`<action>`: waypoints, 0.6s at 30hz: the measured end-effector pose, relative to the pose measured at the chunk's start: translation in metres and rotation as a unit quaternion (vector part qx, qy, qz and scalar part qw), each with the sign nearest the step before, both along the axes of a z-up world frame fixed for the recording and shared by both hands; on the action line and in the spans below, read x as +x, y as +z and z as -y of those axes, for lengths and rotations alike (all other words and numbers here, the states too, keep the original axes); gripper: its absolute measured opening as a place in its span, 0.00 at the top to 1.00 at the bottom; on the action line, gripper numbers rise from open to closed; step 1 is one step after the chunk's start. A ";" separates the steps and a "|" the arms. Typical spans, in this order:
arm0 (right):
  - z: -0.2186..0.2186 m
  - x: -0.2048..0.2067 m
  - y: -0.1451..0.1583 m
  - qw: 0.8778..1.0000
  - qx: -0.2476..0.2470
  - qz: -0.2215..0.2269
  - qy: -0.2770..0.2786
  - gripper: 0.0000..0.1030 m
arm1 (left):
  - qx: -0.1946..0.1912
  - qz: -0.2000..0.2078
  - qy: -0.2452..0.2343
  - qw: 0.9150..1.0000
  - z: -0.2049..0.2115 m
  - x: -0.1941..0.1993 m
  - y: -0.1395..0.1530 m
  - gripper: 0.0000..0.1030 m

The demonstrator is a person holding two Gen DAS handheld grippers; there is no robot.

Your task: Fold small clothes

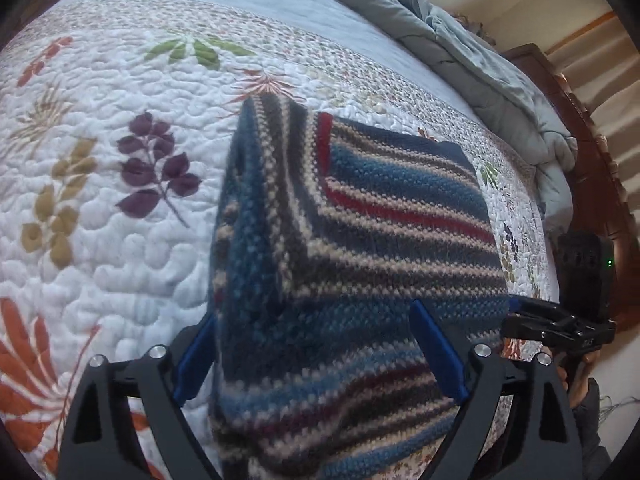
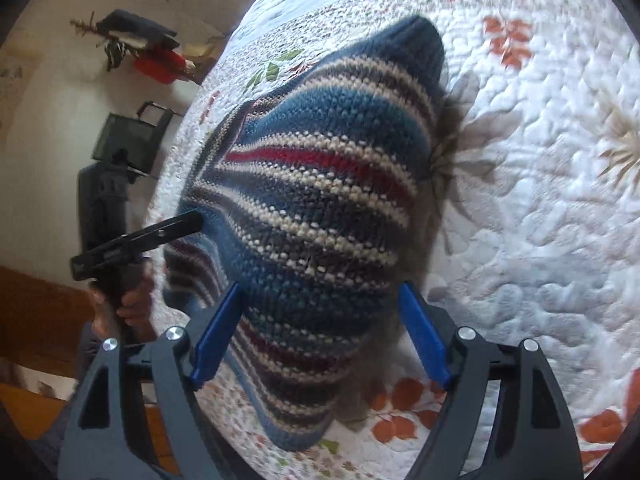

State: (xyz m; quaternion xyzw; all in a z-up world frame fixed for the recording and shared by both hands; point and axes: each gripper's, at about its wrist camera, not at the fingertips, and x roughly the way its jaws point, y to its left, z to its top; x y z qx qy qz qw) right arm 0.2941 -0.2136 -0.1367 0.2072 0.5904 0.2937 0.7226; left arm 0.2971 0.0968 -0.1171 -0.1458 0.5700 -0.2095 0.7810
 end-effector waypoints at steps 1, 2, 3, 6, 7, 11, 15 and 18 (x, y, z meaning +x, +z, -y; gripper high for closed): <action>-0.001 0.002 -0.004 1.000 0.011 -0.006 -0.001 0.21 | -0.001 0.000 -0.001 1.000 0.000 0.004 -0.004 0.11; -0.002 0.004 -0.007 1.000 0.017 -0.008 -0.002 0.20 | -0.002 -0.004 -0.003 1.000 0.000 0.008 -0.008 0.10; -0.002 0.005 -0.010 1.000 0.023 -0.011 -0.002 0.19 | -0.003 -0.012 -0.005 1.000 -0.001 0.011 -0.014 0.10; -0.004 0.009 -0.018 0.999 0.037 -0.023 0.000 0.17 | -0.029 -0.043 -0.008 0.999 -0.004 0.019 -0.031 0.09; -0.006 0.011 -0.020 0.999 0.039 -0.024 0.001 0.16 | -0.029 -0.042 -0.013 0.999 -0.003 0.018 -0.030 0.09; -0.014 0.013 -0.020 0.999 0.023 -0.021 0.009 0.25 | 0.012 -0.034 -0.021 0.999 0.010 0.013 -0.026 0.24; -0.018 0.009 -0.008 1.000 0.000 0.005 0.013 0.42 | 0.021 -0.028 -0.011 0.999 0.013 0.007 -0.017 0.52; -0.014 0.006 -0.002 1.000 0.006 0.008 0.009 0.48 | -0.006 -0.032 0.005 0.999 0.008 0.002 -0.011 0.61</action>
